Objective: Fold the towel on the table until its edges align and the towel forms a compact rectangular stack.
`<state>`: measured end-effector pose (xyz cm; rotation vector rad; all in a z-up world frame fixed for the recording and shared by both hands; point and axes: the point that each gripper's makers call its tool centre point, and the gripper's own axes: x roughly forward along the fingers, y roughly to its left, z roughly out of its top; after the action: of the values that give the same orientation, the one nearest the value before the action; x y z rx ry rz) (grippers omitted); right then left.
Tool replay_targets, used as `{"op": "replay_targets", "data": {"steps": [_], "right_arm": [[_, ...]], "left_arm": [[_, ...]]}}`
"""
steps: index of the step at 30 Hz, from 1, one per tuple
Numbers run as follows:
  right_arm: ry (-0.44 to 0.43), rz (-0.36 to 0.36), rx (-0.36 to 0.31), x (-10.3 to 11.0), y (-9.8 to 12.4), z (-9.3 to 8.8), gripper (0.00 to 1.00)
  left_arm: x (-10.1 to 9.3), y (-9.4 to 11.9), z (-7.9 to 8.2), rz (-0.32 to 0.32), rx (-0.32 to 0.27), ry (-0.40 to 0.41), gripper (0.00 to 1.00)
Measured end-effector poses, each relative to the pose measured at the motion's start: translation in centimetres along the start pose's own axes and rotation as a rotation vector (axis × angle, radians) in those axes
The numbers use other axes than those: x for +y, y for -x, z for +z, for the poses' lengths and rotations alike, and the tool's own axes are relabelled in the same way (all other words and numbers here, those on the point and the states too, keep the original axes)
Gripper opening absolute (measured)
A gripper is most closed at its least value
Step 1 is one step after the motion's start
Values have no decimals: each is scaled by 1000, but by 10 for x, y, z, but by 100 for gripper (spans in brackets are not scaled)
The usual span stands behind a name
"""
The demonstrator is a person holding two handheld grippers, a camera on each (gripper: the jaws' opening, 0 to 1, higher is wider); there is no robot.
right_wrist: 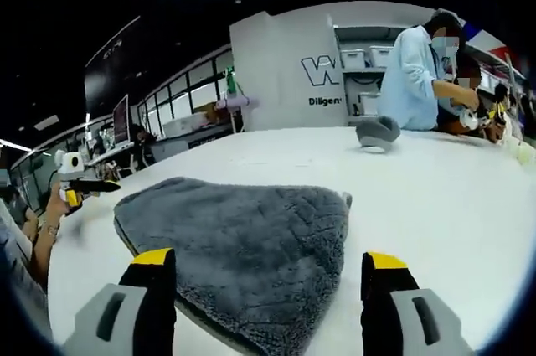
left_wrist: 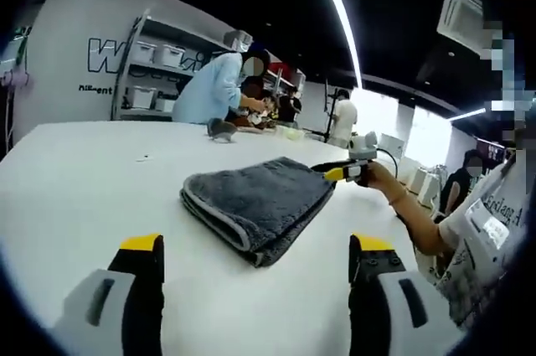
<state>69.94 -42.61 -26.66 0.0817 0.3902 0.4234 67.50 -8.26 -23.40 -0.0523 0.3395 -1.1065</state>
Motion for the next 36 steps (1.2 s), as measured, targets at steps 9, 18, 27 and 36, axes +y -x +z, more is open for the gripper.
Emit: {"op": "replay_targets", "data": {"steps": [9, 18, 27, 36], "right_arm": [[-46, -19, -39, -11, 16, 10, 99], [-22, -85, 18, -24, 31, 19, 99], [-115, -136, 47, -38, 31, 23, 86], [-107, -153, 137, -39, 12, 3, 58]], "left_arm": [[-15, 7, 11, -29, -57, -28, 99], [-22, 10, 18, -51, -91, -40, 99], [-24, 7, 15, -49, -63, -68, 99], [-26, 8, 16, -48, -60, -97, 99]]}}
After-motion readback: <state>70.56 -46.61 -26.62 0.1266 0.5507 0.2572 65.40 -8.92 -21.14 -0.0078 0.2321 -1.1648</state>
